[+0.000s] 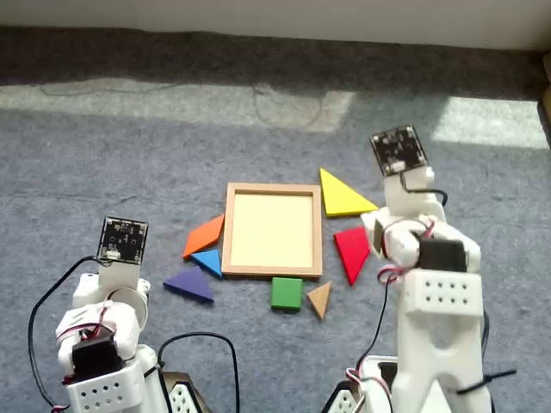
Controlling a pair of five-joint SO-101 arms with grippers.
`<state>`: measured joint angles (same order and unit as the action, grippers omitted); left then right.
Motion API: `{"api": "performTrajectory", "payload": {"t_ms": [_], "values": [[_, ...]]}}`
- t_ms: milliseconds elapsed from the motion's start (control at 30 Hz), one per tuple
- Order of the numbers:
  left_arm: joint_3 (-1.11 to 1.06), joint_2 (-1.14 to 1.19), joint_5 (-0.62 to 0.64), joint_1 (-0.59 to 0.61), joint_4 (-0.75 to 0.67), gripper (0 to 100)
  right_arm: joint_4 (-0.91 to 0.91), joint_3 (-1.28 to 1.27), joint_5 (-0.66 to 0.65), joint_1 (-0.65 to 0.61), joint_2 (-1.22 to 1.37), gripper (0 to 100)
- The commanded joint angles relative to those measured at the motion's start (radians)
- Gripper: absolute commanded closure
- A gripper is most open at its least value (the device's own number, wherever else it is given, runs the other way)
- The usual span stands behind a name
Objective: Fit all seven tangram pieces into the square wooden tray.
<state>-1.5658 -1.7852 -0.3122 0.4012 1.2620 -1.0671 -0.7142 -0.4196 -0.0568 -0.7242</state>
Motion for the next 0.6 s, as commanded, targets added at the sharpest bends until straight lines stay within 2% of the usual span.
{"api": "performTrajectory", "payload": {"t_ms": [0,100,167,433,567], "values": [[0.001,-0.035,-0.006,0.013,-0.008,90,-0.082,0.252,0.035,-0.01,0.259,74.8],[-0.013,-0.035,0.0,0.015,-0.005,78,-0.147,0.364,0.193,-0.077,0.42,71.8],[-0.03,-0.035,0.0,0.015,-0.008,74,-0.159,0.415,0.298,-0.12,0.513,71.8],[-0.035,-0.035,0.0,0.015,-0.008,75,-0.147,0.503,0.72,-0.194,0.816,71.8],[-0.036,-0.035,0.0,0.015,-0.008,75,-0.153,0.565,0.838,-0.202,0.947,71.7]]}}
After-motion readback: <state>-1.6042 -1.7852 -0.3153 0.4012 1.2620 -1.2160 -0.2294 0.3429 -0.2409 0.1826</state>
